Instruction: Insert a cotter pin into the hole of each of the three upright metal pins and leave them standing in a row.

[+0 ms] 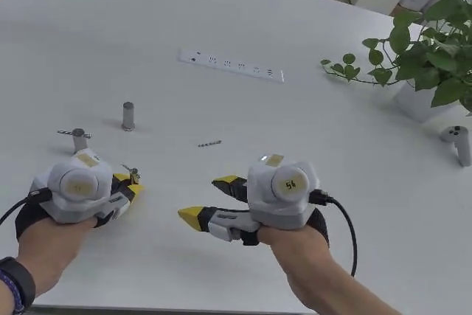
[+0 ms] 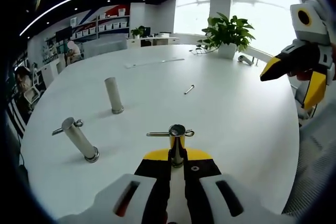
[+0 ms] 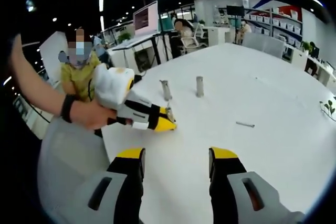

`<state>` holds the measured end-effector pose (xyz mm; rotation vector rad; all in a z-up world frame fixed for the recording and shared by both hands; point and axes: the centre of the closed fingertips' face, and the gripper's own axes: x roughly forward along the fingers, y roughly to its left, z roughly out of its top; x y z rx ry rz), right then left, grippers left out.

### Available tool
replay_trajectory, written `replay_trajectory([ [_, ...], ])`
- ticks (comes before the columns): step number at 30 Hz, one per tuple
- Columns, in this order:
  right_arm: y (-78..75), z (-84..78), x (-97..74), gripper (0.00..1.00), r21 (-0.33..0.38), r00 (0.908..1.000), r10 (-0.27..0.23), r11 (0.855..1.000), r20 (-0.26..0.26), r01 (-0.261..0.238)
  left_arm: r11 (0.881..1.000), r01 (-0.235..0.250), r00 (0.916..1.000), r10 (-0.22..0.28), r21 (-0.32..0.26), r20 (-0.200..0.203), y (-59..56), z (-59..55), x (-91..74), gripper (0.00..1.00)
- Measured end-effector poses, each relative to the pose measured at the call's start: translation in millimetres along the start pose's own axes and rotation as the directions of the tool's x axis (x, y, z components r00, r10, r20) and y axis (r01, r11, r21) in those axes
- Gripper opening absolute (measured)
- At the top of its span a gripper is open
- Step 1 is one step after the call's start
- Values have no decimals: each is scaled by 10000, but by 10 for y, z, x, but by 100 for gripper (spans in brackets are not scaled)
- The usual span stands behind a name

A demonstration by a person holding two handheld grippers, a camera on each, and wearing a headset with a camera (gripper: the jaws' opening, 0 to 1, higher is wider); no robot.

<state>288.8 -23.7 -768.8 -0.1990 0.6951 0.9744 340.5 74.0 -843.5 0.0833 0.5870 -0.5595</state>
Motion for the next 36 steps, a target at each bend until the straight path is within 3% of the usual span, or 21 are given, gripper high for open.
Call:
replay_trajectory([
  [7,20,-111,-46,51,271,10000,-37,9996,-8,38,9988,-450,9988,453,-166,187,166,92,15,6],
  [20,54,-216,-162,53,705,9997,-79,9975,218,64,9877,-1428,9893,1444,-629,219,489,150,27,6],
  [36,24,-332,-286,53,1023,9997,-183,9946,160,166,9638,-2340,9711,2380,-1279,167,711,172,118,6],
])
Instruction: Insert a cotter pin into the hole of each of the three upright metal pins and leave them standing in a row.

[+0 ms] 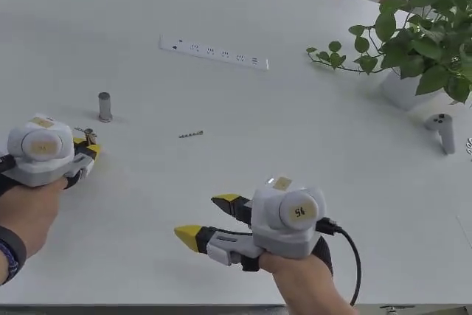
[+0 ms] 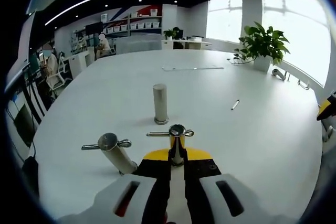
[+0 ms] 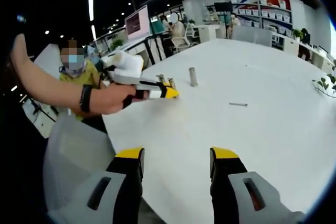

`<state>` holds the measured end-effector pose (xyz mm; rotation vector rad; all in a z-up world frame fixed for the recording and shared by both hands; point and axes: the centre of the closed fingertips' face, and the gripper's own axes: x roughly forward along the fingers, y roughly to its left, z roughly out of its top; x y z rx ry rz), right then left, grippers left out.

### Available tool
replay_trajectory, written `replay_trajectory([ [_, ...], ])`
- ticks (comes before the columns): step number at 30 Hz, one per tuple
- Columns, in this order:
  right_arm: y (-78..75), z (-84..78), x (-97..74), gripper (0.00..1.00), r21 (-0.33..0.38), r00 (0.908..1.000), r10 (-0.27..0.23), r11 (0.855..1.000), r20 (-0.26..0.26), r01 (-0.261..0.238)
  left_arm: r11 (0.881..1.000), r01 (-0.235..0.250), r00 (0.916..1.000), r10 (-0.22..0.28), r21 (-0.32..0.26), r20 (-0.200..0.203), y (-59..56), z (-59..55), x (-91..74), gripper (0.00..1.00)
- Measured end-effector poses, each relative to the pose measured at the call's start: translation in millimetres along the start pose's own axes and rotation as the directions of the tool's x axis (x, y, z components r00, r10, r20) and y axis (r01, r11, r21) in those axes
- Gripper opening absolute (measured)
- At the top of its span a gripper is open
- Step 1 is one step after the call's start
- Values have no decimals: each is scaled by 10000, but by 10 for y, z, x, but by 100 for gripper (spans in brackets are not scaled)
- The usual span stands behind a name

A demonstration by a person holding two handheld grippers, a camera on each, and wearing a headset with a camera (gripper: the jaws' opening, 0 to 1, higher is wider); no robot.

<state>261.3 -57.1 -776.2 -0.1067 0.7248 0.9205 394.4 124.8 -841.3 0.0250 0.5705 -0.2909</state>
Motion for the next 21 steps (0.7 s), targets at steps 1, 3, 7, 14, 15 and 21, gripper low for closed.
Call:
replay_trajectory([
  [1,-5,-1,-8,53,4,10000,-4,10000,0,4,10000,-32,10000,32,-41,-13,6,-3,6,6],
  [3,-14,-5,-15,53,23,10000,-2,10000,-2,2,9998,-211,9998,211,-67,-25,29,-4,9,6],
  [7,-37,-12,-35,53,7,10000,-11,10000,-19,11,9989,-450,9990,449,-115,-60,65,-13,27,6],
  [14,-69,-6,-43,52,24,10000,-32,10000,-8,32,9971,-754,9971,755,-122,31,71,-1,49,6],
  [15,-74,-1,-41,52,28,10000,-31,10000,1,31,9964,-833,9965,834,-128,27,75,-5,49,6],
  [21,-94,31,-35,52,25,10000,-63,10000,60,63,9931,-1153,9933,1154,-234,22,70,-10,44,7],
])
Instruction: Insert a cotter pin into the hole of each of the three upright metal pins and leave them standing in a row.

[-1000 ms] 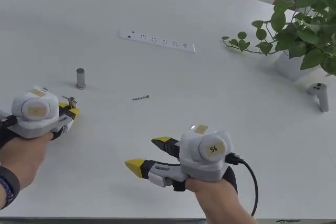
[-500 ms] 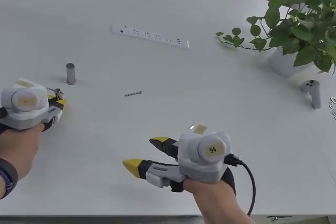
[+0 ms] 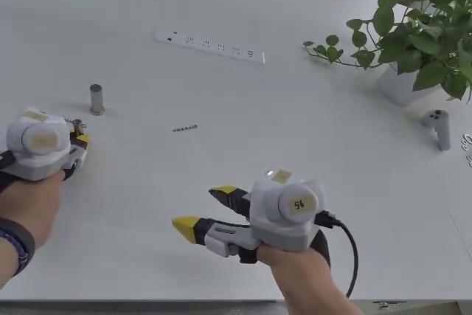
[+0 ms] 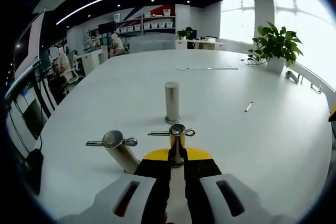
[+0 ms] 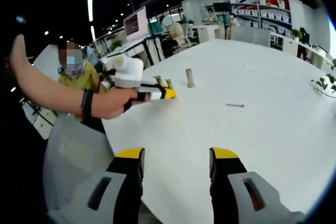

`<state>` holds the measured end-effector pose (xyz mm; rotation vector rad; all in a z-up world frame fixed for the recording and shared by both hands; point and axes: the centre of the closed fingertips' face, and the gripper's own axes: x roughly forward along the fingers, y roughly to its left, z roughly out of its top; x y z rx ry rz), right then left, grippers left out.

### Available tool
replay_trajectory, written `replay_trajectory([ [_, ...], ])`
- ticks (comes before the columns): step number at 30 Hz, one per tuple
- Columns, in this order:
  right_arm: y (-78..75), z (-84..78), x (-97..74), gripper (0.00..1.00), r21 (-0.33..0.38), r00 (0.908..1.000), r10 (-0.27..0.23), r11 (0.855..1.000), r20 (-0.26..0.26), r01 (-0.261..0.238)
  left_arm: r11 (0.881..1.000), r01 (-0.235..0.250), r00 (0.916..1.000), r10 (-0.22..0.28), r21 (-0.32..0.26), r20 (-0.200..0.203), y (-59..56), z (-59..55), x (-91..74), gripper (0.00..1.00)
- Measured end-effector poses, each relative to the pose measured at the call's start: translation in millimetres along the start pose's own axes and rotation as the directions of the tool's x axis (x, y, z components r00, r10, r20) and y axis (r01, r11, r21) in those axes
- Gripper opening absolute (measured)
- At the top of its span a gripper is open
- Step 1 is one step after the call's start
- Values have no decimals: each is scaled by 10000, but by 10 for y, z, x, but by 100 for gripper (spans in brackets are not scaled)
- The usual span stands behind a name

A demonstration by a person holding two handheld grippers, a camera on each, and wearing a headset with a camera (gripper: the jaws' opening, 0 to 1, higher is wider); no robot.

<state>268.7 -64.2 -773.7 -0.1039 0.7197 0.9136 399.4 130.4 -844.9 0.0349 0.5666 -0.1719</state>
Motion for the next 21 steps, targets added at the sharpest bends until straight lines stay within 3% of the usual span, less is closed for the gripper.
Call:
replay_trajectory([
  [9,-5,-13,-9,52,44,10000,-10,10000,-15,10,9980,-553,9985,551,-302,-63,12,-13,-9,7],
  [21,-11,-7,-20,52,80,10000,-12,10000,34,12,9958,-659,9978,657,-636,-66,32,-22,-1,7],
])
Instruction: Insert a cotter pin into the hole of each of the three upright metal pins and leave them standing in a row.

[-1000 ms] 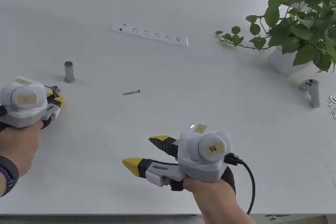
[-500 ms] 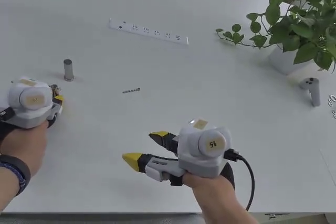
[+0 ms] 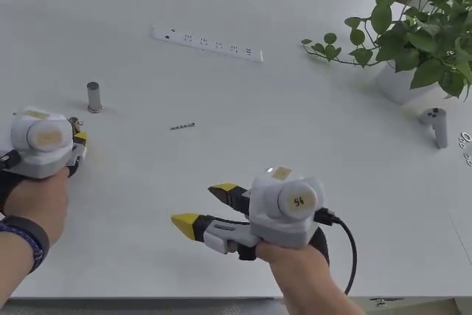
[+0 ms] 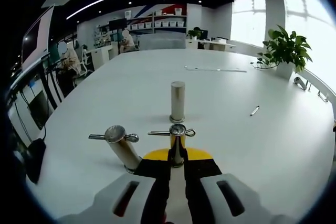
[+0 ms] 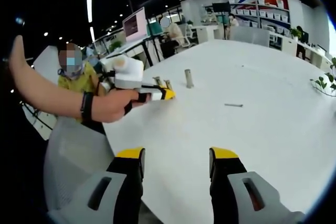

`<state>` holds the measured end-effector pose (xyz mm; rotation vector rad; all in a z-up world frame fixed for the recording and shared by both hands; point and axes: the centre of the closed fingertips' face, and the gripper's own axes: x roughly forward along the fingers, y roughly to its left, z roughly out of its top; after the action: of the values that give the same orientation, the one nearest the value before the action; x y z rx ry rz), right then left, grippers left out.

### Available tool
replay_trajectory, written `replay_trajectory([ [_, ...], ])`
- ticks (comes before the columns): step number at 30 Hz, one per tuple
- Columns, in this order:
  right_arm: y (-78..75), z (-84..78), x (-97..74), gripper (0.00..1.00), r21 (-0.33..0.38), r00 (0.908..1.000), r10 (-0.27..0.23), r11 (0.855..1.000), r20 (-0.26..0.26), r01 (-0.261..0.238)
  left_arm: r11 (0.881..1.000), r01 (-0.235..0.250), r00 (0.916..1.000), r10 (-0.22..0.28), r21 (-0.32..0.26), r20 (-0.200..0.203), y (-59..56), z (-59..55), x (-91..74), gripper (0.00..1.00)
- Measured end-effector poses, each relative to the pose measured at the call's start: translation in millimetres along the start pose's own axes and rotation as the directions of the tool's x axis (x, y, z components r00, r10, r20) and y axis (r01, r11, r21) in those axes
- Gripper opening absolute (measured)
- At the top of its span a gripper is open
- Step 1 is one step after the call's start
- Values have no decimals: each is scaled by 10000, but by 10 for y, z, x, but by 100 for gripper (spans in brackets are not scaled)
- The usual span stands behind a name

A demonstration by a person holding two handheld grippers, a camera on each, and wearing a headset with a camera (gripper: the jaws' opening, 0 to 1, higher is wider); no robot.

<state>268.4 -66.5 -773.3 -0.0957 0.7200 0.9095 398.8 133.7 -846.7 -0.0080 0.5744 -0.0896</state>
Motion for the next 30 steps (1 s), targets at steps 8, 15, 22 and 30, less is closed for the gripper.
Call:
replay_trajectory([
  [8,-6,12,-5,52,5,10000,7,10000,43,-7,9995,163,9996,-170,-285,-244,-16,-72,9,8],
  [15,0,2,2,52,22,10000,57,10000,19,-57,9992,162,9994,-173,-360,-296,-17,-106,-20,10],
  [22,8,12,19,52,43,10000,75,10000,44,-75,9990,200,9991,-215,-397,-374,-10,-136,-47,13],
  [30,22,23,33,52,105,9999,95,9999,109,-96,9989,259,9986,-277,-398,-459,4,-177,-150,14],
])
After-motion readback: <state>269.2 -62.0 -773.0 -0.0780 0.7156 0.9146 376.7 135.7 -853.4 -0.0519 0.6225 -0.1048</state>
